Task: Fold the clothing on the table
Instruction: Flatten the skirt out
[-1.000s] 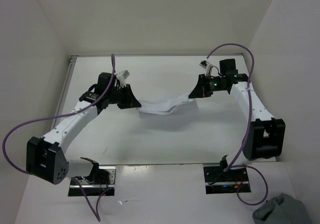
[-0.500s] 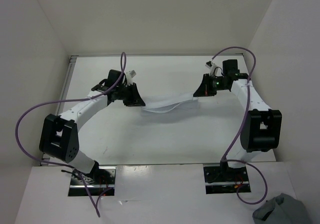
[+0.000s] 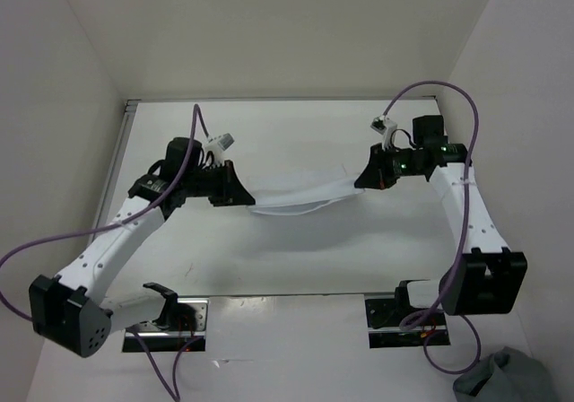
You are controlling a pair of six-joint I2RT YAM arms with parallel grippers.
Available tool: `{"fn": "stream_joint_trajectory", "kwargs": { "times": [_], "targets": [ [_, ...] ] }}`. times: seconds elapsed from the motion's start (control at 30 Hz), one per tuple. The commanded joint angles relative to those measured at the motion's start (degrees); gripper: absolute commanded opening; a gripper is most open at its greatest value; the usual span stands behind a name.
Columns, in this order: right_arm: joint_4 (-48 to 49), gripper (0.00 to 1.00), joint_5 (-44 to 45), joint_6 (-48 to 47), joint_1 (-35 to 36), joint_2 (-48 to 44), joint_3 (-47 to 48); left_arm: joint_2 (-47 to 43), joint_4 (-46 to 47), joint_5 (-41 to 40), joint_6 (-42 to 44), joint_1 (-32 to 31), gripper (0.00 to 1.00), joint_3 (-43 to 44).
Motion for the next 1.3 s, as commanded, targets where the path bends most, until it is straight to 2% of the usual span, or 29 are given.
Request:
{"fn": "stream_joint_trajectory", "kwargs": {
  "times": [0.0,0.07,0.13,0.27,0.33,0.43,0.57,0.7,0.9,0.97,1.03,1.13,1.27],
  "targets": [
    [-4.23,0.00,-3.51,-6.86,1.74,-5.22,0.71,-4.85,-4.11,5.23,2.31,-0.10,0.05,-1.24],
    [-2.15,0.00,-4.75,-7.49,4.10,-7.50,-0.68,-6.87,-6.04,4.02,3.36,-0.10,0.05,-0.72],
    [3.90,0.00,-2.57,0.37,5.95,-10.13,-2.88,-6.88,-6.05,1.21,3.98,-0.10,0.05,-0.19],
    [16.48,0.00,3.59,6.74,6.49,-9.89,-6.14,-0.84,-1.75,1.19,4.51,1.13,0.05,0.42],
    [20.01,0.00,3.60,7.71,6.49,-7.00,-4.57,5.20,1.33,1.19,4.51,1.84,0.05,1.74],
    [20.54,0.00,3.60,10.00,6.49,2.39,1.74,13.38,5.02,-0.04,4.51,2.36,0.02,6.13],
    [19.66,0.00,2.11,12.02,5.97,17.93,14.64,23.51,6.35,-1.88,5.65,3.50,0.00,14.47],
    [23.43,0.00,2.11,14.83,4.83,25.25,21.44,31.16,9.94,-1.88,5.65,4.82,0.00,22.30],
    [36.16,0.00,6.32,20.10,4.21,29.31,27.16,44.07,11.36,-1.36,5.13,7.81,0.00,35.56],
    [39.95,0.00,6.93,20.73,3.68,29.84,28.74,44.80,11.88,-1.36,5.13,8.52,0.00,40.49],
    [39.44,0.00,6.41,20.73,3.68,29.84,32.16,44.80,11.88,-1.36,5.13,9.04,0.00,43.30],
    [38.82,0.00,5.18,20.20,3.06,28.54,33.49,41.47,12.75,-2.06,5.74,9.04,0.00,43.32],
    [36.55,0.00,4.57,19.67,3.06,25.63,29.37,35.06,14.34,-2.67,5.74,9.04,0.00,35.78]
  ]
}}
